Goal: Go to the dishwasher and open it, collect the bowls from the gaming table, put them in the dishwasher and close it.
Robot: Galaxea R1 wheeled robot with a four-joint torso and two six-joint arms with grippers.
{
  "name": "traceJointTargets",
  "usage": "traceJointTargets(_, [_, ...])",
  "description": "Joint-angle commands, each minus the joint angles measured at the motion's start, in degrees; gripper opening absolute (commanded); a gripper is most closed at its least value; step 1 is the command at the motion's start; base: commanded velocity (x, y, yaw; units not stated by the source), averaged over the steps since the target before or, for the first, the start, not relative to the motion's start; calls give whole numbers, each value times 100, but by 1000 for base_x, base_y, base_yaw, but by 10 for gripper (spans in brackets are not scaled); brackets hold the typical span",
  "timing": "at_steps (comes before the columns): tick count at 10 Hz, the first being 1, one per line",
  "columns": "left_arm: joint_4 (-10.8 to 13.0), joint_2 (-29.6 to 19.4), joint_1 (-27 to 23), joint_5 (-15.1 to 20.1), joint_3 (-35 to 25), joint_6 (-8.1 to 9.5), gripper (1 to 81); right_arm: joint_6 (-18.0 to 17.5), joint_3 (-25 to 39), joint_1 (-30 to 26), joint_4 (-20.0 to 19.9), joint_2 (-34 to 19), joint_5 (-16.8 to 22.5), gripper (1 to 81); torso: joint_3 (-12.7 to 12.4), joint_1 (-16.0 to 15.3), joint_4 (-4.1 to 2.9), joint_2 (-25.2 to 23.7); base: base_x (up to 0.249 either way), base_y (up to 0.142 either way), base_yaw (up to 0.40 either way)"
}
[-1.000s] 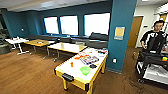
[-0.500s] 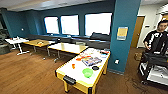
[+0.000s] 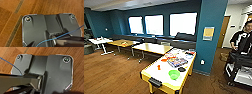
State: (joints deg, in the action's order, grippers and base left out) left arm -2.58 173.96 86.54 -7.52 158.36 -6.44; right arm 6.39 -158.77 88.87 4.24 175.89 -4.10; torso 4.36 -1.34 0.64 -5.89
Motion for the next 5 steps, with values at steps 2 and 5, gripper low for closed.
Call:
traceJointTargets(2, [-23, -19, -291, 269, 11, -42, 811, 12, 14, -277, 6, 28, 278, 811, 0, 0, 0, -2, 69, 79, 0])
traceJointTargets(5, [-14, -10, -291, 260, 11, -42, 811, 12, 5, -251, 6, 28, 278, 811, 0, 5, 0, -2, 107, 79, 0])
